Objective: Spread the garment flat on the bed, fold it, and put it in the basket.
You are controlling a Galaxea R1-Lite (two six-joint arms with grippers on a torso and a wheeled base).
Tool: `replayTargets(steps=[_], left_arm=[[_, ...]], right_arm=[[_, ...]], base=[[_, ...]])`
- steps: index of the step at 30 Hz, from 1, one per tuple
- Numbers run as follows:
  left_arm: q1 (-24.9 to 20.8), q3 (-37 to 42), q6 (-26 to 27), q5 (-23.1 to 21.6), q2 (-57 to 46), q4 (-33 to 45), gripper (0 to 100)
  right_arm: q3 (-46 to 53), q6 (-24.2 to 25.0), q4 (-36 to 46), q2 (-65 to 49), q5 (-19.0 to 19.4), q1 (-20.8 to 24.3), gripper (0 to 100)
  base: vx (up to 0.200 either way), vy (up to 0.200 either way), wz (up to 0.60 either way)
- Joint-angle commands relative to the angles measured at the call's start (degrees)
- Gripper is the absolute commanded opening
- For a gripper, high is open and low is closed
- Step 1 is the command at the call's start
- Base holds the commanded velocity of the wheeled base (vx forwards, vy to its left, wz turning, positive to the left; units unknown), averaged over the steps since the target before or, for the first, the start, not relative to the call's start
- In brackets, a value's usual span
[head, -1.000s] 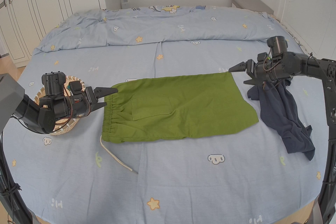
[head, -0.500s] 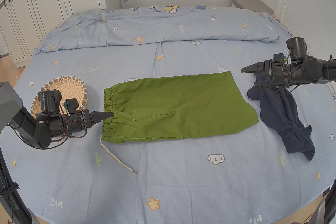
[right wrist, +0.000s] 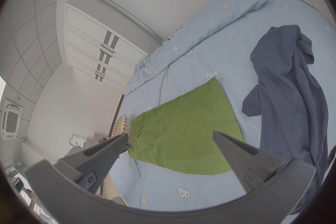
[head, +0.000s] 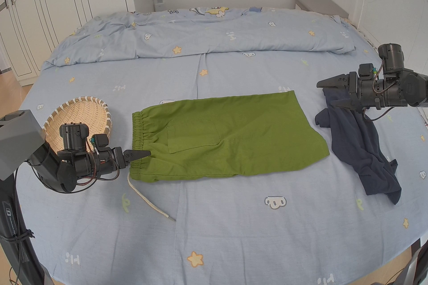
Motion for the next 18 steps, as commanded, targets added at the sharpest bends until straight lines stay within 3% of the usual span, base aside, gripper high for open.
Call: replayTargets(steps=[1, 18], left_arm=[[-0.35, -1.57, -0.32, -0.01, 2.0, 0.15, 100], [-3.42, -7.64, -3.84, -0.89, 3.49, 5.25, 100]], right_arm=[[0.32, 0.14, 0.02, -1.3, 0.07, 0.0, 100], [2.52, -2.58, -0.51, 2.31, 2.18, -4.75, 100]], base=[[0.0, 0.0, 0.0], [0.0, 0.0, 0.0]])
